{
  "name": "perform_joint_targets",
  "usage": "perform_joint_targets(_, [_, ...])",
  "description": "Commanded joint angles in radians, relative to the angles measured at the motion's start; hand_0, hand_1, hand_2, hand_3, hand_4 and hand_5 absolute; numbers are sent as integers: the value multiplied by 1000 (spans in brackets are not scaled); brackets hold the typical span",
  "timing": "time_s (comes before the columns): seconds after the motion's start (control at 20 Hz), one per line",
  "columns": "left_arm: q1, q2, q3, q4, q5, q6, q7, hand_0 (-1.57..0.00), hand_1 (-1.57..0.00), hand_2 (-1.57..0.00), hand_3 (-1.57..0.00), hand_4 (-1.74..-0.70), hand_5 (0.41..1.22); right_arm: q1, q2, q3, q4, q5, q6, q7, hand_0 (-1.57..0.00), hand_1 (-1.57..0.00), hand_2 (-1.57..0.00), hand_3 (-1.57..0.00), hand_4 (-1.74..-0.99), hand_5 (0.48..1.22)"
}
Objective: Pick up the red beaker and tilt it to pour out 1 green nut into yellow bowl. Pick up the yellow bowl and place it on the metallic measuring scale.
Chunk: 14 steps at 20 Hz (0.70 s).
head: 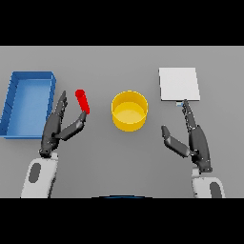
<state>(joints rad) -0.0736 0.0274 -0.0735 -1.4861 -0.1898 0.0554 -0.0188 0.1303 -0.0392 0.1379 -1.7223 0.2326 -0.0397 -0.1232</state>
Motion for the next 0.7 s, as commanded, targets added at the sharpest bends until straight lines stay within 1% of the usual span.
perform_joint_targets(0.0, [-36,-8,5,41,-6,11,-4,1,1,1,1,-1153,638,-5,10,5,8,8,-7,13,1,1,1,1,-1193,658])
perform_joint_targets(0.05, [-58,-9,12,83,-12,21,-23,1,1,1,1,-1153,636,-13,15,3,10,4,-10,20,1,1,1,1,-1204,661])
perform_joint_targets(0.1, [-88,-3,27,121,-7,19,-30,1,1,1,1,-1150,632,-15,10,1,14,5,-7,17,1,1,1,1,-1213,664])
perform_joint_targets(0.2, [-141,-11,38,182,-7,30,-39,1,1,1,1,-1154,629,-16,6,-9,30,-2,-7,4,1,1,1,1,-1229,667])
perform_joint_targets(0.3, [-177,-12,61,249,6,30,-72,1,1,1,1,-1175,635,-21,9,-10,21,-7,-9,4,1,1,1,1,-1233,666])
perform_joint_targets(0.35, [-195,-11,68,275,7,33,-93,1,1,1,1,-1180,635,-26,3,-16,26,-8,-9,14,1,1,1,1,-1239,668])
perform_joint_targets(0.4, [-218,-7,78,309,10,32,-103,1,1,1,1,-1183,631,-23,-1,-14,30,-5,-5,8,1,1,1,1,-1245,670])
perform_joint_targets(0.5, [-251,-15,79,371,-5,46,-130,1,1,1,1,-1206,636,-23,4,-6,21,1,-6,14,1,1,1,1,-1247,673])
perform_joint_targets(0.55, [-275,-21,82,401,-13,60,-141,1,1,1,1,-1221,643,-5,2,-1,11,5,-4,5,1,1,1,1,-1247,675])
perform_joint_targets(0.6, [-303,-18,87,436,-21,67,-139,1,1,1,1,-1230,649,-11,5,3,12,9,-4,15,1,1,1,1,-1247,679])
perform_joint_targets(0.65, [-325,-15,89,461,-30,77,-169,1,1,1,1,-1242,657,-13,7,2,10,6,-5,14,1,1,1,1,-1250,683])
